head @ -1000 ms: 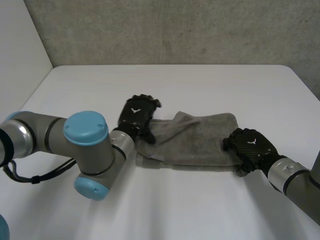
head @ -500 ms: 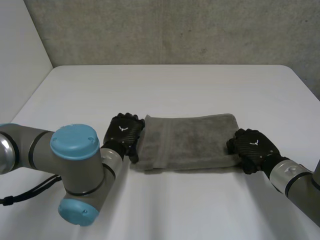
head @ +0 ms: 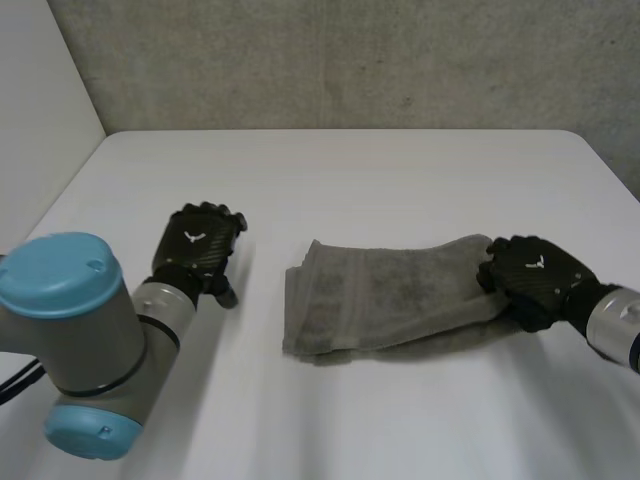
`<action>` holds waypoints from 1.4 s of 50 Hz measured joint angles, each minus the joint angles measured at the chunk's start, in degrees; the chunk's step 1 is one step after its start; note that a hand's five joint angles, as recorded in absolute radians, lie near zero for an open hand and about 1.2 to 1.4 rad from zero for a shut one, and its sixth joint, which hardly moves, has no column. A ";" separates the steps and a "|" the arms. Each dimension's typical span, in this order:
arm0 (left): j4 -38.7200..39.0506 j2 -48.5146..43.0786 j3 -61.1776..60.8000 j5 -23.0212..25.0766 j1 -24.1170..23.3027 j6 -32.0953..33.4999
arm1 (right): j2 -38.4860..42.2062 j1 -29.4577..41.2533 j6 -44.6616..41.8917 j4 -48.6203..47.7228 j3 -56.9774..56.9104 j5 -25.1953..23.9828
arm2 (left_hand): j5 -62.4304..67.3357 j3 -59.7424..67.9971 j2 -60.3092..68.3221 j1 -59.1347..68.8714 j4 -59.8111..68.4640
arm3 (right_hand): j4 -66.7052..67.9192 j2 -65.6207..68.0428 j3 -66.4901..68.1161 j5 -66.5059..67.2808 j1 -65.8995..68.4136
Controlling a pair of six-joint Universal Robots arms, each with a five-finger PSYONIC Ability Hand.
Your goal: Fold the towel.
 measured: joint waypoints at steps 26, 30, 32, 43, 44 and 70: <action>1.56 2.60 2.52 0.02 2.17 -6.70 | 23.47 40.03 -1.92 4.76 -32.87 8.96 | -2.22 0.00 -0.12 0.00 0.00 | 0.00 -5.37 0.00 -6.55 -5.96; 1.67 2.42 2.96 0.03 2.22 -6.81 | 24.56 40.61 -1.15 3.75 -33.22 12.32 | -2.52 0.00 -0.12 -0.02 0.00 | 0.00 -28.55 0.00 -30.39 -29.09; 1.73 2.27 3.35 0.05 2.31 -6.77 | 23.94 40.50 -0.29 2.92 -32.67 13.93 | -2.65 0.00 -0.12 0.00 0.00 | 0.00 -37.64 0.00 -40.16 -38.43; 1.80 0.76 8.75 0.04 2.16 -7.10 | 9.52 34.99 19.54 -1.98 -20.58 19.23 | -2.72 0.00 -0.12 0.00 0.00 | 0.00 -58.95 0.00 -62.94 -60.62; 1.79 0.53 9.35 0.06 1.73 -7.30 | 7.61 33.64 22.07 -2.15 -18.91 19.25 | -2.72 0.00 -0.12 0.00 0.00 | 0.00 -58.95 0.00 -62.94 -60.65; 0.93 -11.66 17.92 8.96 -14.88 -10.67 | 6.56 12.56 46.86 -8.15 -4.90 12.80 | -2.71 0.00 -0.13 0.00 0.00 | 0.00 -58.96 0.00 -62.94 -60.92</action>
